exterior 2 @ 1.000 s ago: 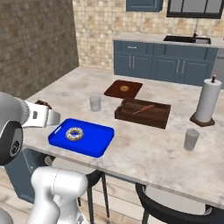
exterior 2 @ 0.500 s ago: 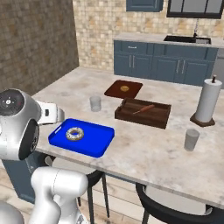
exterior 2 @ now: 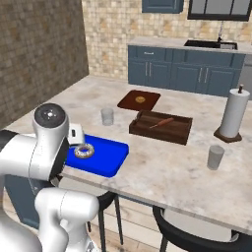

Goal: Take the donut and cake from the fridge and place them on the empty tray on the dining counter.

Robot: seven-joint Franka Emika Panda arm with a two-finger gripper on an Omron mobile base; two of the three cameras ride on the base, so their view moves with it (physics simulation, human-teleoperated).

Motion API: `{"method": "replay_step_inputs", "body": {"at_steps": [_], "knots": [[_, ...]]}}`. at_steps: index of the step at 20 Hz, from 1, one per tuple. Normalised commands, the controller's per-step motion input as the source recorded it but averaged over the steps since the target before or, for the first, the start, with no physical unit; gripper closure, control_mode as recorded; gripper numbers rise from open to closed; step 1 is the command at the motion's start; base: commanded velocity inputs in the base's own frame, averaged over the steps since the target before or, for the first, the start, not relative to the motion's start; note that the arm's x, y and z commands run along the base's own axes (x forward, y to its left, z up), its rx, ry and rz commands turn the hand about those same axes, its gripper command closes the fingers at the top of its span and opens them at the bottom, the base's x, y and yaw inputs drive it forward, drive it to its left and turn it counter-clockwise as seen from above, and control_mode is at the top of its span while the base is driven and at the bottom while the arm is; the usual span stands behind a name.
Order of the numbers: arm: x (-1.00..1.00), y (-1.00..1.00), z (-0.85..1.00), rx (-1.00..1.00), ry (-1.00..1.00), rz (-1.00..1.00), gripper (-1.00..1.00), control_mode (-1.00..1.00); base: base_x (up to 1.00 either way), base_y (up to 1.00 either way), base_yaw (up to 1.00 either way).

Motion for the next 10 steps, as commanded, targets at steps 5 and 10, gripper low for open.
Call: {"method": "replay_step_inputs", "body": {"at_steps": [5, 10], "knots": [[0.4, -0.05, -0.55, -0.03, -0.07, 0.0, 1.0, -1.0, 0.0, 0.0, 0.0], [0.5, -0.13, -0.5, -0.01, 0.0, 0.0, 1.0, -1.0, 0.0, 0.0, 0.0]]}}
